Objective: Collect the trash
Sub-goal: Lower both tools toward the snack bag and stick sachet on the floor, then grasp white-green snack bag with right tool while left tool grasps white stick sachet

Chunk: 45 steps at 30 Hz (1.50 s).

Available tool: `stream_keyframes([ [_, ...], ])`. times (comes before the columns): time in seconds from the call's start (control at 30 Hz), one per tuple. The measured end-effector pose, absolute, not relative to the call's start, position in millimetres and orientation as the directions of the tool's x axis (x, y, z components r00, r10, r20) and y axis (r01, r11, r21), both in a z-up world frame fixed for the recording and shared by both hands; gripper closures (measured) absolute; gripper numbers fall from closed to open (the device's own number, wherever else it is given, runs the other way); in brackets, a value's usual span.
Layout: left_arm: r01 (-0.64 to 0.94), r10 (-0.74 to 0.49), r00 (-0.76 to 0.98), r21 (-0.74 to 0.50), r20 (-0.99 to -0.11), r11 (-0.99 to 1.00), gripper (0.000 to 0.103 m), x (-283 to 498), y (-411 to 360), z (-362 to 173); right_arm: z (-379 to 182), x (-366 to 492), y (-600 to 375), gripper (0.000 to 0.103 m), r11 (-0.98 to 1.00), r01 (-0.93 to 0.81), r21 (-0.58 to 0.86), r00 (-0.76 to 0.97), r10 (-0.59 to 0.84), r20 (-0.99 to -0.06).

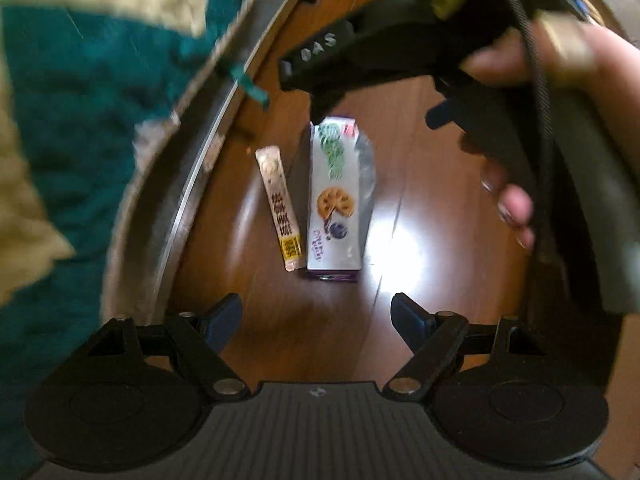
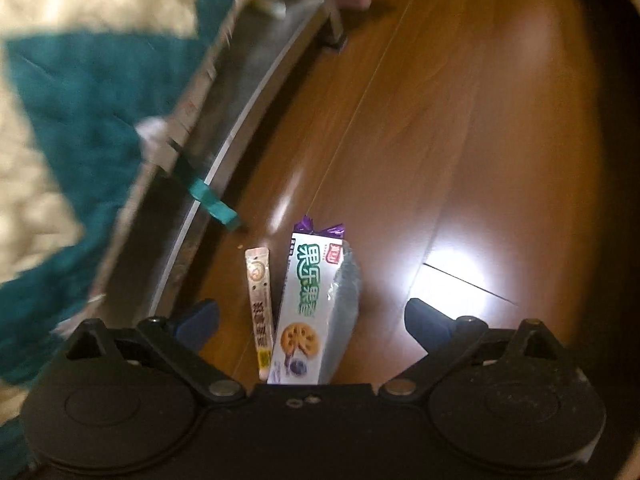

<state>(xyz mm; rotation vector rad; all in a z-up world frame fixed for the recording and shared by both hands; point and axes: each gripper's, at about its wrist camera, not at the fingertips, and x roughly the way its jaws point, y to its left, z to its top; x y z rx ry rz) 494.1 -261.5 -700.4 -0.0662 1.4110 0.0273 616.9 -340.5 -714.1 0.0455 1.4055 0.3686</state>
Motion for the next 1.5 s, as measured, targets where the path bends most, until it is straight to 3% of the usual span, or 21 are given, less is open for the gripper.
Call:
stream_keyframes([
  [0.33,-0.104,0.006,0.124,-0.007,-0.992,0.995,0.022,505,-250,-773,-812,633,-309,0.008,0.941,-0.241,0.235,0.014,0.246,-0.969],
  [0.57,-0.135,0.006,0.113,-0.009,-0.994,0.991,0.022,520,-254,-786,-825,630,-307,0.049,0.923,-0.312,0.226,-0.022,0.231,-0.973],
  [0.7,-0.148,0.007,0.115,-0.010,-0.993,0.989,0.022,532,-259,-794,-820,635,-321,0.061,0.900,-0.392,0.193,0.018,0.218,-0.976],
  [0.83,-0.220,0.001,0.089,-0.018,-0.996,0.975,0.022,550,-253,-809,-819,645,-351,0.064,0.875,-0.465,0.137,0.057,0.183,-0.981],
  [1.03,-0.293,-0.015,0.081,-0.038,-0.997,0.955,0.023,583,-236,-838,-819,652,-394,0.064,0.902,-0.400,0.164,0.064,0.206,-0.977],
  [1.17,-0.369,-0.042,0.038,-0.054,-0.998,0.928,0.037,593,-217,-860,-818,647,-398,0.064,0.904,-0.390,0.173,0.076,0.219,-0.973],
  [1.27,-0.370,-0.050,0.033,-0.059,-0.998,0.927,0.039,594,-213,-867,-816,645,-399,0.064,0.899,-0.404,0.169,0.081,0.219,-0.972],
  [1.37,-0.378,-0.040,0.027,-0.047,-0.999,0.925,0.048,592,-212,-871,-816,643,-397,0.064,0.897,-0.409,0.166,0.088,0.220,-0.971],
  [1.5,-0.339,-0.010,0.036,-0.022,-0.999,0.940,0.049,594,-218,-871,-818,642,-397,0.064,0.901,-0.400,0.169,0.093,0.223,-0.970],
])
